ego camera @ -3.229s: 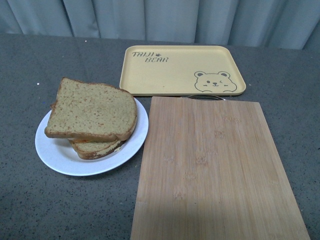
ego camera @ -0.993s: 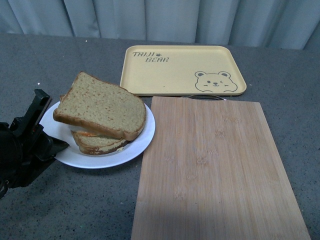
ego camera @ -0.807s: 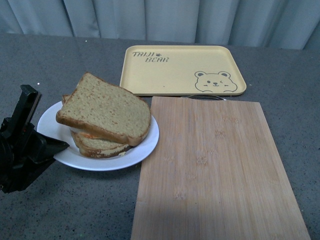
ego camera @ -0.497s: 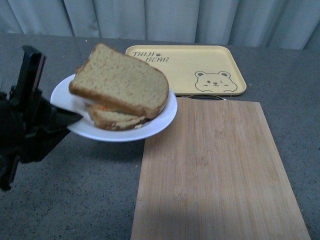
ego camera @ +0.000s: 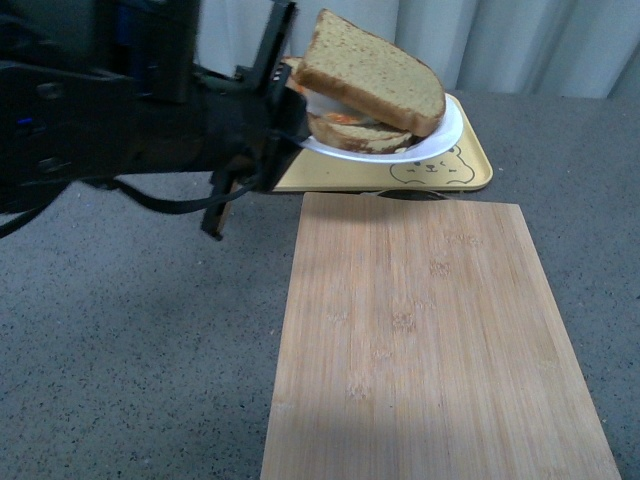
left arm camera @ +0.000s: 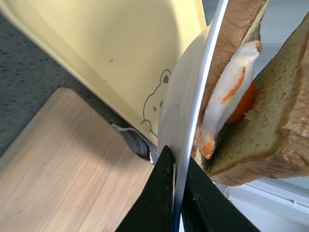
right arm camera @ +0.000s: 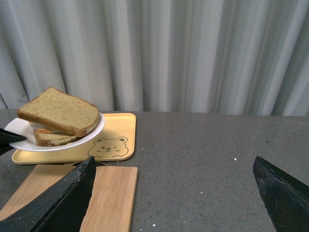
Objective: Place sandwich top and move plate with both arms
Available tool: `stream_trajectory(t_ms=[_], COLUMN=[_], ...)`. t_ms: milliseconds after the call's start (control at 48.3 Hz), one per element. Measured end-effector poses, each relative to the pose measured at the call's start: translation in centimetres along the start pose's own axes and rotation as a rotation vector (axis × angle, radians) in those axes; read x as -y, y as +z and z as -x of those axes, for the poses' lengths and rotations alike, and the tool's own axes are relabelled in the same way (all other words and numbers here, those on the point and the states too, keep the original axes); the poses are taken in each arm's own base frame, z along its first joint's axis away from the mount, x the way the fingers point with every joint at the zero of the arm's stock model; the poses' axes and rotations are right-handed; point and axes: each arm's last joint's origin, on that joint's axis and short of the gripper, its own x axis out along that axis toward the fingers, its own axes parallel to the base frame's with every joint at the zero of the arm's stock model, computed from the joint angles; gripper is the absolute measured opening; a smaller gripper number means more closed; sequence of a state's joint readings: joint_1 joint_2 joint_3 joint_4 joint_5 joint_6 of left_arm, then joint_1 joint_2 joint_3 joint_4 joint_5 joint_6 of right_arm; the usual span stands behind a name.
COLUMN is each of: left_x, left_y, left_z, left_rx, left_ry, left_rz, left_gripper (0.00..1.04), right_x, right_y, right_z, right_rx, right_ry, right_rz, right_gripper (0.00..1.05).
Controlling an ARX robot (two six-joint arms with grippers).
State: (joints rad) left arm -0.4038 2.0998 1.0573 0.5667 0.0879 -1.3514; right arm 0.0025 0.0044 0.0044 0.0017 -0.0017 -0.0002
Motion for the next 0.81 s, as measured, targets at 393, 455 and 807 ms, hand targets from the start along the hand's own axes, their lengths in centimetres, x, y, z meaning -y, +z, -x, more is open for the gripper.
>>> stream_trajectory(t_ms=[393, 455, 807], left_x=[1.5, 1.7, 2.0], left_y=[0.5, 0.7, 1.8], left_z=[-8.6, -9.0, -9.2], left_rx=[0.005, 0.009, 0.004], left_ry=[0.056, 0.059, 0.085], left_rz=[0.037, 0.037, 0.026], left_gripper=[0.04, 0.04, 0.42], right_x=[0.0, 0.0, 0.0], right_y=[0.0, 0.0, 0.0], right_z=[0.0, 0.0, 0.0], right_rx=[0.0, 0.0, 0.0], right_ry=[0.0, 0.0, 0.0], right_rz=[0.0, 0.0, 0.0], right_gripper=[0.95, 0.95, 0.95])
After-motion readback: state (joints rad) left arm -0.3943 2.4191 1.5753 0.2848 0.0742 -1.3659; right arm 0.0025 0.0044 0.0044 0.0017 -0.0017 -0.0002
